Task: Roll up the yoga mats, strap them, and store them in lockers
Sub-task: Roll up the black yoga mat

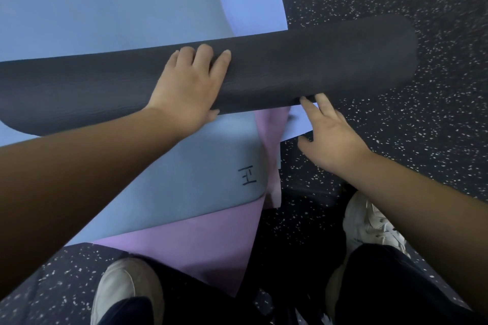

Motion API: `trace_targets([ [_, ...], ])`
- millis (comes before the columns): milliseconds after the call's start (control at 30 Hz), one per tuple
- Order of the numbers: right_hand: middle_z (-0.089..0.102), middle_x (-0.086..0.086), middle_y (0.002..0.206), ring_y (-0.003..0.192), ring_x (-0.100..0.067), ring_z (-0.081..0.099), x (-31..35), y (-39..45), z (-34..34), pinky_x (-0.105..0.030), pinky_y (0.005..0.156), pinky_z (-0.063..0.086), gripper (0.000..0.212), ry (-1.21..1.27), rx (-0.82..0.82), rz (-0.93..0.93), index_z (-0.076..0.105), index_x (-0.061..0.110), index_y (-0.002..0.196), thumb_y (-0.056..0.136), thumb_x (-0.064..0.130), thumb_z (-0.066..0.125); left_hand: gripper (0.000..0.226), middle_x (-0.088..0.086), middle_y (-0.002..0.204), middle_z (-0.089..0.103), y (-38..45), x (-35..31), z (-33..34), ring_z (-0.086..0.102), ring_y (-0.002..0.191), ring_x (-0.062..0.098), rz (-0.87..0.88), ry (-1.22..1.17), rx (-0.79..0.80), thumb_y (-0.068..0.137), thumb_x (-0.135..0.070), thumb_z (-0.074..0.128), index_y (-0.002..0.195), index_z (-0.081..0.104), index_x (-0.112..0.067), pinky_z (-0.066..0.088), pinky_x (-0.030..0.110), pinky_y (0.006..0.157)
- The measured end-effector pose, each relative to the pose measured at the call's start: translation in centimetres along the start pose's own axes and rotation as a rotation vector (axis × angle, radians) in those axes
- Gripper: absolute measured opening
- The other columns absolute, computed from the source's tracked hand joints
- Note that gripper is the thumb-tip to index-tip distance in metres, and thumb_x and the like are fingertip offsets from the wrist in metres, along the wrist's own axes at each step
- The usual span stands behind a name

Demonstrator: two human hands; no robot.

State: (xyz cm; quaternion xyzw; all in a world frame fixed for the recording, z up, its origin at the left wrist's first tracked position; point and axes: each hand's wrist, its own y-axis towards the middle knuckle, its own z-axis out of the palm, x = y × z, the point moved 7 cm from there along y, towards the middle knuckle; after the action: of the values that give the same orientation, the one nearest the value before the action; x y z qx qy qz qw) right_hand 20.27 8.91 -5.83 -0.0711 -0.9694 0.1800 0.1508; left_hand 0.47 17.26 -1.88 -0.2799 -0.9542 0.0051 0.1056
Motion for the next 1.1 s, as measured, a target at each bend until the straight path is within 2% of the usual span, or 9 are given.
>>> trace_targets([
  [133, -0.006, 0.013, 0.156, 0.133, -0.022, 0.027, 0.3, -0.1, -0.3, -0.038, 0.094, 0.043, 0.075, 0.024, -0.056, -0.019, 0.01, 0.026, 0.152, 0.091, 0.018, 0.051, 0.09, 0.02, 0.131, 0.038, 0.4, 0.9, -0.6, 0.043, 0.113, 0.039, -0.006, -0.094, -0.022, 0.078, -0.037, 0.073, 0.148, 0.022, -0.01, 0.036, 0.047, 0.098],
  [333, -0.013, 0.013, 0.157, 0.135, -0.019, 0.026, 0.4, -0.3, -0.3, -0.031, 0.082, 0.044, 0.079, 0.046, -0.102, -0.04, 0.006, 0.029, 0.153, 0.089, 0.016, 0.052, 0.087, 0.021, 0.13, 0.043, 0.3, 1.2, -0.6, 0.042, 0.117, 0.043, 0.009, -0.124, -0.086, 0.074, -0.03, 0.076, 0.146, 0.032, -0.01, 0.031, 0.054, 0.103],
  [400, -0.014, 0.014, 0.158, 0.139, -0.018, 0.022, 0.5, -0.4, -0.4, -0.032, 0.084, 0.044, 0.081, 0.054, -0.128, -0.06, 0.004, 0.03, 0.153, 0.088, 0.015, 0.052, 0.084, 0.021, 0.13, 0.044, 0.2, 1.6, -0.9, 0.042, 0.119, 0.044, 0.003, -0.145, -0.114, 0.074, -0.028, 0.076, 0.145, 0.034, -0.01, 0.028, 0.056, 0.106],
  [500, -0.007, 0.011, 0.159, 0.143, -0.019, 0.018, 0.6, -0.4, -0.2, -0.033, 0.098, 0.039, 0.078, 0.045, -0.142, -0.075, 0.007, 0.026, 0.153, 0.089, 0.015, 0.051, 0.078, 0.02, 0.137, 0.044, 0.1, 1.8, -0.9, 0.038, 0.128, 0.043, -0.012, -0.149, -0.132, 0.077, -0.024, 0.074, 0.143, 0.037, -0.008, 0.022, 0.058, 0.11],
  [633, 0.021, 0.0, 0.152, 0.133, -0.023, 0.029, 1.0, -0.3, -0.5, -0.034, 0.106, 0.034, 0.066, 0.032, -0.204, -0.103, 0.024, 0.016, 0.15, 0.089, 0.014, 0.051, 0.077, 0.014, 0.157, 0.017, 0.4, 1.2, 0.3, 0.012, 0.144, 0.038, -0.013, -0.068, 0.019, 0.09, -0.033, 0.059, 0.151, 0.017, -0.012, 0.012, 0.057, 0.115],
  [733, 0.017, -0.003, 0.154, 0.136, -0.023, 0.025, 1.5, -0.3, -0.6, -0.034, 0.106, 0.032, 0.067, 0.027, -0.201, -0.112, 0.024, 0.017, 0.15, 0.089, 0.015, 0.052, 0.078, 0.012, 0.16, 0.005, 0.4, 0.9, 0.9, 0.003, 0.146, 0.037, 0.025, -0.033, 0.091, 0.094, -0.047, 0.046, 0.153, 0.009, -0.012, 0.01, 0.058, 0.115],
  [833, 0.005, 0.0, 0.159, 0.14, -0.021, 0.019, 1.7, -0.4, -0.4, -0.034, 0.105, 0.032, 0.072, 0.032, -0.158, -0.109, 0.017, 0.02, 0.152, 0.09, 0.015, 0.053, 0.07, 0.01, 0.159, 0.012, 0.5, 1.4, 0.5, 0.009, 0.146, 0.035, 0.011, -0.1, 0.086, 0.094, -0.051, 0.04, 0.151, 0.02, -0.014, 0.014, 0.057, 0.115],
  [933, 0.001, 0.001, 0.16, 0.143, -0.021, 0.016, 1.6, -0.5, -0.1, -0.035, 0.107, 0.03, 0.073, 0.046, -0.119, -0.103, 0.014, 0.02, 0.152, 0.09, 0.015, 0.052, 0.057, 0.013, 0.15, 0.028, 1.2, 1.5, -0.3, 0.024, 0.139, 0.038, 0.0, -0.143, 0.043, 0.093, -0.041, 0.053, 0.14, 0.035, -0.014, 0.024, 0.059, 0.111],
  [1100, -0.005, 0.004, 0.16, 0.14, -0.022, 0.026, -0.1, -0.4, 0.7, -0.038, 0.101, 0.038, 0.077, 0.089, -0.048, -0.005, 0.008, 0.019, 0.153, 0.088, 0.015, 0.05, 0.077, 0.017, 0.14, 0.032, 2.2, 0.4, -0.5, 0.035, 0.127, 0.036, -0.053, -0.109, 0.021, 0.082, -0.038, 0.068, 0.14, 0.029, -0.007, 0.027, 0.058, 0.107],
])
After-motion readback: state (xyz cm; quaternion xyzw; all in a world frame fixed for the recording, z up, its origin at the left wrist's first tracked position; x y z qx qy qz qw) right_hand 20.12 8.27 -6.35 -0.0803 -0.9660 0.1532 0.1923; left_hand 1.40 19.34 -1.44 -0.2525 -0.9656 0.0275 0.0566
